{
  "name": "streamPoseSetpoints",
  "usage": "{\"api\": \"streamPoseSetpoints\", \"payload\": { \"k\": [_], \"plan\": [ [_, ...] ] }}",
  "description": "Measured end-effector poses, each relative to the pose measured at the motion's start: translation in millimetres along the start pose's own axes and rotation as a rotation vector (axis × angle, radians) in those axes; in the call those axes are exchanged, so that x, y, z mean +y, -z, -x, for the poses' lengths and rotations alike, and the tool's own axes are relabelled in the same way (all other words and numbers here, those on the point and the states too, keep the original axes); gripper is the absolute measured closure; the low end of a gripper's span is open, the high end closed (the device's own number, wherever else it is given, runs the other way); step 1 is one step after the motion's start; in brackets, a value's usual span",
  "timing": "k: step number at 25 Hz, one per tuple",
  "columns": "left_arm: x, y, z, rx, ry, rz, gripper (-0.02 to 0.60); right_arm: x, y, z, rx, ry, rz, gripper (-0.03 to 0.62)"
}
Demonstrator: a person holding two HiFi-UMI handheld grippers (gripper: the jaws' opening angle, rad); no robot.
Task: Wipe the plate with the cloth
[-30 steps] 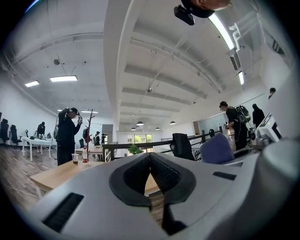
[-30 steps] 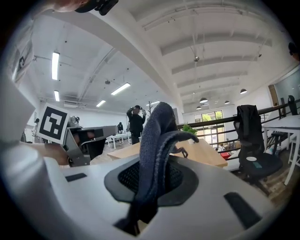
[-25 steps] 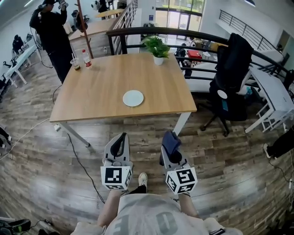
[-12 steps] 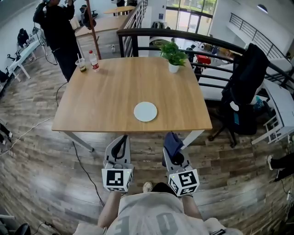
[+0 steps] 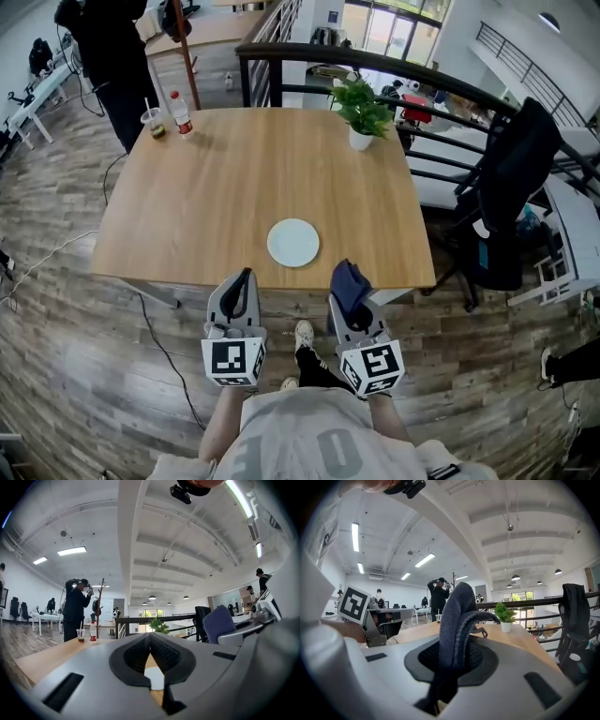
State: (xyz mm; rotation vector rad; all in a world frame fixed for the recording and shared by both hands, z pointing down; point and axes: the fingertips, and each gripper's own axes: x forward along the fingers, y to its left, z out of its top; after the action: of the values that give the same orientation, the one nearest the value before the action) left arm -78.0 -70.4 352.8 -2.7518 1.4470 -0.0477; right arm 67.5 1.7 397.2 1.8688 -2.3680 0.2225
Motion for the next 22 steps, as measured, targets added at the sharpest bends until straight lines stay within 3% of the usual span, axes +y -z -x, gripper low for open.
{"api": "streamPoseSetpoints", "payload": {
  "k": [11, 17, 22],
  "plan": [
    [39.9, -23.2, -146.3, -0.033, -0.057, -0.007, 0.574, -97.3, -45.8, -112.3, -0.034, -0.024, 0.031, 0.537],
    [37.0, -24.0, -172.3, -0.017, -0.067, -0.022, 0.574, -116.8, -40.4, -143.4, -0.024, -0.072, -0.017, 0.537],
    [41.6, -14.6, -178.0, 0.006, -0.09, -0.008, 0.574, -103.9, -48.9, -158.9, -0.028, -0.15, 0.063, 0.537]
  ]
}}
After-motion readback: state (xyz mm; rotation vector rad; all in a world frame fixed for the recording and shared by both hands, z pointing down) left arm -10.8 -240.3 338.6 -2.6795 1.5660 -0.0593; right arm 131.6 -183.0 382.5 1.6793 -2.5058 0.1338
